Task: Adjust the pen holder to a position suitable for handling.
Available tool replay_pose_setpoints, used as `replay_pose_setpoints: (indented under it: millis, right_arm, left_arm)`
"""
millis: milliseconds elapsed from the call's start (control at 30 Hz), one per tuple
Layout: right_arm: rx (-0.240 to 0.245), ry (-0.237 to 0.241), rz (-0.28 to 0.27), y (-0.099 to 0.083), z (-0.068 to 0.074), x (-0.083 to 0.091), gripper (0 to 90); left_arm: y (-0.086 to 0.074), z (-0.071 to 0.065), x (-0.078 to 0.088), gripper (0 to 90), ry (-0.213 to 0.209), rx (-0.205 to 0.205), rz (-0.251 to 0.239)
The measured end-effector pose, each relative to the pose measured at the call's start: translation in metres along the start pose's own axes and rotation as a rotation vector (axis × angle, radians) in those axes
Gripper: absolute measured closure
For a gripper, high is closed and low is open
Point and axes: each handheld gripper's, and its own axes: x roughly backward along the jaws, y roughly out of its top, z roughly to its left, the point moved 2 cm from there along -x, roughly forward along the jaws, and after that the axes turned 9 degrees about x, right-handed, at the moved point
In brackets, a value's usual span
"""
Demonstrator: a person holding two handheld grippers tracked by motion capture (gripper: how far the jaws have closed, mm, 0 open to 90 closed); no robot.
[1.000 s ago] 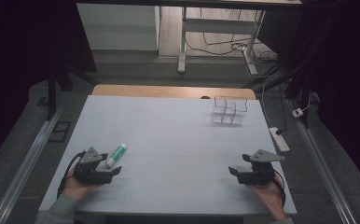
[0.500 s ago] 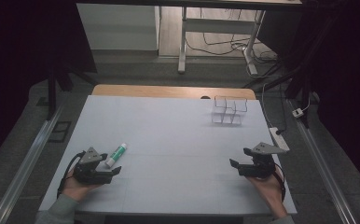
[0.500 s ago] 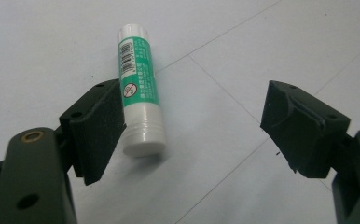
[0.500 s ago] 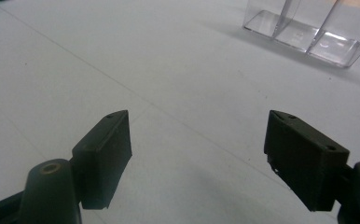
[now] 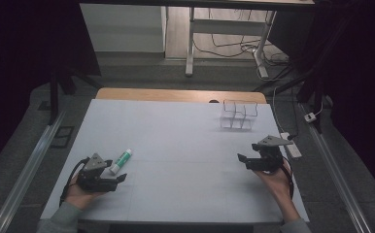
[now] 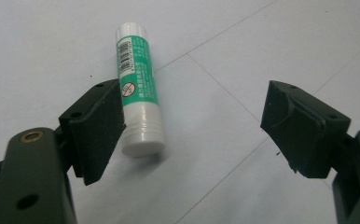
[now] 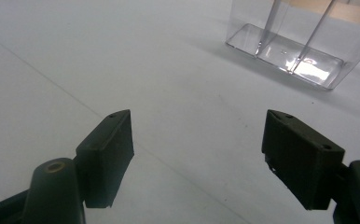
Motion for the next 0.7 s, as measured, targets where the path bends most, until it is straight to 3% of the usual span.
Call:
replay_pose_setpoints:
  millis: [433,700]
  right_arm:
    - [-0.018,-0.041,0.029,0.016,-0.019,-0.024,27.1]
    - [-0.064,-0.069,0.055,0.020,-0.036,-0.029,31.4]
  left_arm:
    - [0.000,0.001,0.000,21.0,-0.003,0.000,-0.002]
    - [0.000,0.000,0.001,21.0,-0.005,-0.001,-0.005]
